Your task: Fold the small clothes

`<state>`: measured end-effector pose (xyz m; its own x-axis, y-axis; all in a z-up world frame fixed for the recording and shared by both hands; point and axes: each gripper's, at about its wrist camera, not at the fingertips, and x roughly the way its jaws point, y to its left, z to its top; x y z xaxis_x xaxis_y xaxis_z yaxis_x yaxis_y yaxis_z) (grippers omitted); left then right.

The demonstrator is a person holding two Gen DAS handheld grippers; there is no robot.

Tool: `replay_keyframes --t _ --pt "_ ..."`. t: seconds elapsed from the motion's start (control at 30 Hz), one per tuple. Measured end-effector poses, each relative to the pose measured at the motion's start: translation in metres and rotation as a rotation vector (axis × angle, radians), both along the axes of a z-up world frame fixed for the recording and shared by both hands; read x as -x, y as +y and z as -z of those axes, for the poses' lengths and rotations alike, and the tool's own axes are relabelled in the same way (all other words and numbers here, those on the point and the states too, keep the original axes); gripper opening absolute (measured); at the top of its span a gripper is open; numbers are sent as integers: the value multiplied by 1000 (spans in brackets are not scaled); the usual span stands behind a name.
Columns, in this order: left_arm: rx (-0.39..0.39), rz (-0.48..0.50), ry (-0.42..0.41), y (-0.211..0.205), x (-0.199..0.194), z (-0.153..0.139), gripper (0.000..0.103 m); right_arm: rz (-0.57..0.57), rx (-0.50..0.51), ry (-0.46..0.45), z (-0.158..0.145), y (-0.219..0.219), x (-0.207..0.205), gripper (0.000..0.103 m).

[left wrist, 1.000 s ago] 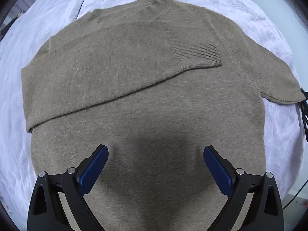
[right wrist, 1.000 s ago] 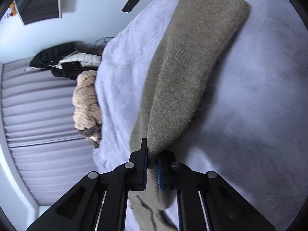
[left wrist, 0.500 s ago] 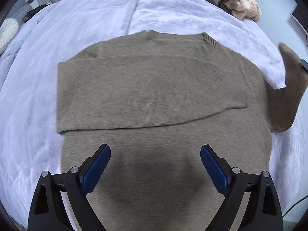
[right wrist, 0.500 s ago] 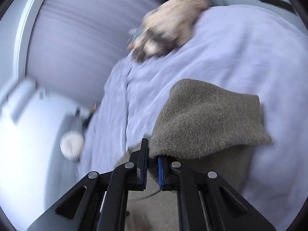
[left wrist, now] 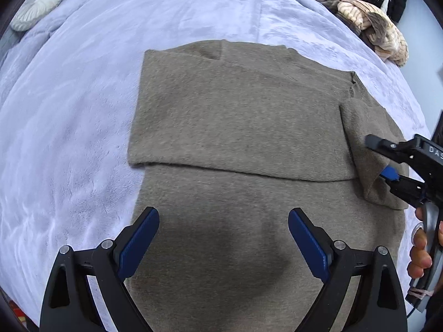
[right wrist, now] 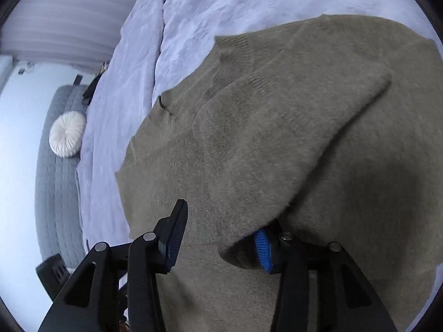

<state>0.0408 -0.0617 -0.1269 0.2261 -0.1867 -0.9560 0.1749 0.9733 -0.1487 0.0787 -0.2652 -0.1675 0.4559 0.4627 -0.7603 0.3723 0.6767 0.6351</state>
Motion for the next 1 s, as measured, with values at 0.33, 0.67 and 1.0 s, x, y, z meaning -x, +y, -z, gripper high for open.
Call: replay_keyframes --t 0.33,0.67,1.0 --pt "79 -20 -64 27 -16 -15 95 -100 229 -155 -49 31 -41 13" --pt "138 -53 -6 33 -37 2 95 -528 416 -55 -17 132 -37 61" --pt "287 -17 83 -15 -81 27 95 -43 26 43 -10 -1 58 62"
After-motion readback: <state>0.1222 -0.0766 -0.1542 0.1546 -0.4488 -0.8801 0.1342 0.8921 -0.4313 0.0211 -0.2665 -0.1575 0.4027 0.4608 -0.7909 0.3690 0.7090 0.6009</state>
